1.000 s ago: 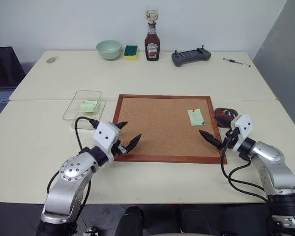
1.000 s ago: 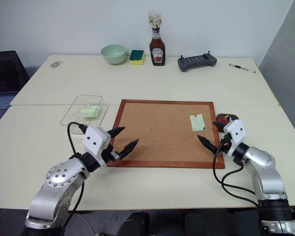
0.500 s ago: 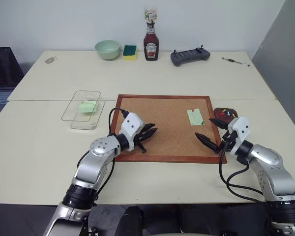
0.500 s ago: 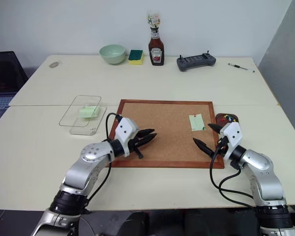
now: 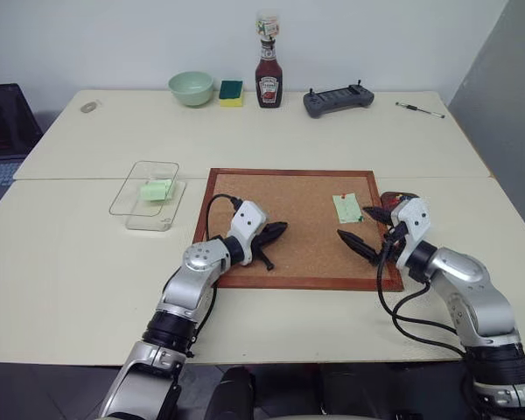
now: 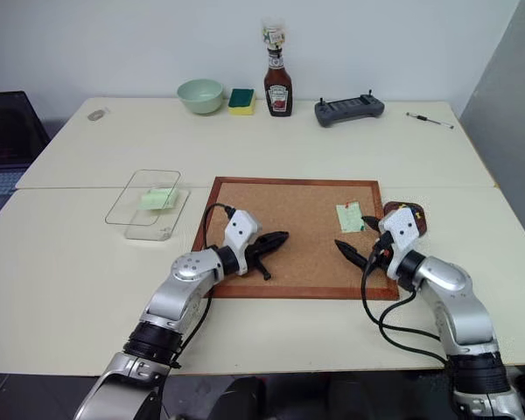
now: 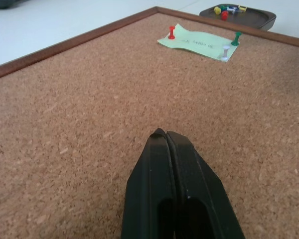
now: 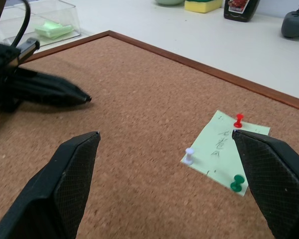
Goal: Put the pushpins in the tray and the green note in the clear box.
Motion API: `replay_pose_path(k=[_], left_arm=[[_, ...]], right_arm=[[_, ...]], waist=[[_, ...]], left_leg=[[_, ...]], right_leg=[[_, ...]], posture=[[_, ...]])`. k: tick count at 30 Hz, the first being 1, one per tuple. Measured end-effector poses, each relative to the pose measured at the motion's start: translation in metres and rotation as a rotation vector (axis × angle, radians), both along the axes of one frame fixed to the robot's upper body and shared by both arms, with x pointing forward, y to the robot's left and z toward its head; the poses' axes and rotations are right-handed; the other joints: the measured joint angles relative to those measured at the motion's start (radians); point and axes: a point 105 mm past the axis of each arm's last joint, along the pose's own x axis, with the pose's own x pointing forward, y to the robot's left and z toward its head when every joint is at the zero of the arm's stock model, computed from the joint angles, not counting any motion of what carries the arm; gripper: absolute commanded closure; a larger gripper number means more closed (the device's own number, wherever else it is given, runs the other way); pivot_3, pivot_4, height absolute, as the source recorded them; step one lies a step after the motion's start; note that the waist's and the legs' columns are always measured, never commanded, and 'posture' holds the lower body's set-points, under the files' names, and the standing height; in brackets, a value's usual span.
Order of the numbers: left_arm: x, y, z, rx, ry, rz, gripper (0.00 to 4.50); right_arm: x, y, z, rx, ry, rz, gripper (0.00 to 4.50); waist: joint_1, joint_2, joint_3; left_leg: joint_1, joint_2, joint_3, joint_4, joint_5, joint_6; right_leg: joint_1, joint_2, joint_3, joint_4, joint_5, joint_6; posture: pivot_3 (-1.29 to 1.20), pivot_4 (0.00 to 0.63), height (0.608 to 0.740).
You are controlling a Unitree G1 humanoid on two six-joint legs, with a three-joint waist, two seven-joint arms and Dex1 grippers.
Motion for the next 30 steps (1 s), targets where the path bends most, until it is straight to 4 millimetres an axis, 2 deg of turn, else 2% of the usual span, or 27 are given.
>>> replay_pose_path(k=[6, 12, 17, 20, 24, 25, 30], left_arm=[[0.001, -0.001, -0.001, -0.005, -0.018, 0.001, 4.49], [-0.001, -0.002, -0.002, -0.002, -0.025, -0.017, 4.49], [-0.009, -0.005, -0.003, -0.002, -0.026, -0.047, 4.49], [-0.010, -0.005, -0.003, -0.003, -0.025, -0.050, 4.50], [-0.011, -0.005, -0.003, 0.003, -0.026, -0.051, 4.50], [-0.011, -0.004, -0.004, 0.005, -0.026, -0.051, 4.50], [-0.011, -0.004, -0.004, 0.007, -0.027, -0.050, 4.50]], right_arm=[[0.033, 0.000, 0.011, -0.014, 0.020, -0.051, 0.00], [0.068, -0.002, 0.003, -0.055, 0.094, -0.115, 0.00], [0.083, -0.005, -0.003, -0.087, 0.106, -0.133, 0.00], [0.085, -0.005, -0.009, -0.103, 0.113, -0.126, 0.42], [0.087, -0.008, -0.015, -0.126, 0.117, -0.131, 1.32], [0.088, -0.007, -0.016, -0.134, 0.115, -0.128, 1.38], [0.091, -0.006, -0.014, -0.166, 0.101, -0.117, 2.58]], waist=[[0.000, 0.000, 0.000], [-0.001, 0.001, -0.001], [-0.002, 0.001, -0.001], [-0.002, 0.001, -0.001], [-0.002, 0.001, -0.001], [-0.003, 0.001, -0.001], [-0.003, 0.001, -0.001]], left_leg=[[0.001, 0.000, 0.000, 0.001, 0.000, 0.000], [0.001, 0.000, 0.000, 0.001, 0.000, 0.000], [0.000, 0.000, 0.000, 0.000, 0.000, 0.000], [0.000, 0.000, 0.000, 0.000, 0.000, 0.000], [0.000, 0.000, 0.001, 0.000, 0.000, 0.000], [0.000, 0.000, 0.001, 0.000, 0.000, 0.000], [0.000, 0.000, 0.000, 0.000, 0.000, 0.000]], right_leg=[[0.001, 0.000, 0.000, 0.001, 0.000, 0.000], [0.000, 0.000, 0.000, 0.001, 0.000, 0.000], [0.000, 0.000, 0.000, 0.001, 0.000, 0.000], [0.000, 0.000, 0.000, 0.001, 0.000, 0.000], [0.000, 0.000, 0.000, 0.001, 0.000, 0.000], [0.000, 0.000, 0.000, 0.001, 0.000, 0.000], [0.000, 0.000, 0.000, 0.001, 0.000, 0.000]], posture=[[0.00, 0.150, 0.740], [0.00, 0.150, 0.740], [0.00, 0.150, 0.740], [0.00, 0.150, 0.740], [0.00, 0.150, 0.740], [0.00, 0.150, 0.740], [0.00, 0.150, 0.740]])
